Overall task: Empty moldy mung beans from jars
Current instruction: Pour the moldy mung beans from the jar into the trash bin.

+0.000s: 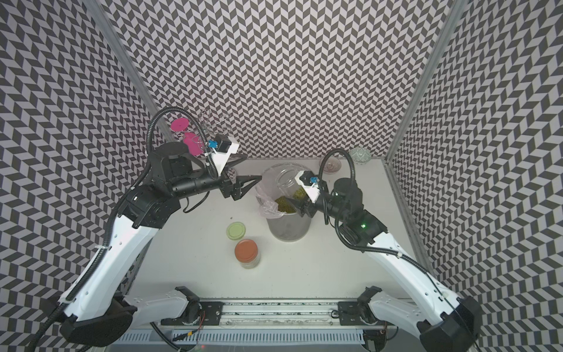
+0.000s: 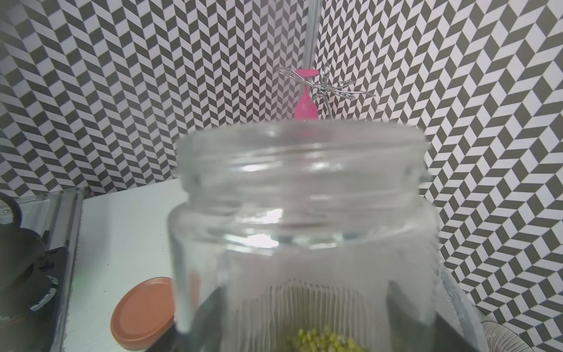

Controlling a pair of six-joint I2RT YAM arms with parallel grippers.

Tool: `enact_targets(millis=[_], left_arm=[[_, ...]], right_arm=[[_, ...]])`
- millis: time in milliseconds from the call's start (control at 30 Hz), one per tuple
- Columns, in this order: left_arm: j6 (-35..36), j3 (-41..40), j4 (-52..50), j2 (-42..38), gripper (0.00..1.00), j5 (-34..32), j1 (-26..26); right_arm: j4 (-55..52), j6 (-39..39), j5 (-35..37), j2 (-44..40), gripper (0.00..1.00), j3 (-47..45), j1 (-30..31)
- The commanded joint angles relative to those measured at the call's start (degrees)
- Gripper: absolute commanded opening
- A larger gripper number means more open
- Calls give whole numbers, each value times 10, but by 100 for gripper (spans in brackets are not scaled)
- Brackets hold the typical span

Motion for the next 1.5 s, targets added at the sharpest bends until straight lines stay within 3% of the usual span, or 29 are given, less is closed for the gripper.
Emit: enact_targets(millis=[0,267,567,867,1467], left_arm=[[44,4,2,34,92,40,-7],[58,0,27,51,90,41,-24],[117,13,-34,77,89,30,-57],[123,9,-35,114,84,6,-65],[130,-5,-52,143,52,66,-74]], right_arm=[[46,-31,-39,9,61,47,-5],[-32,-88,-12,71,61,116,-8],[-54,-117,-10,83,61,127,-8],[-52,-131,-17,74,60,116,-9],[-1,-179,27,38,59,75,-8]])
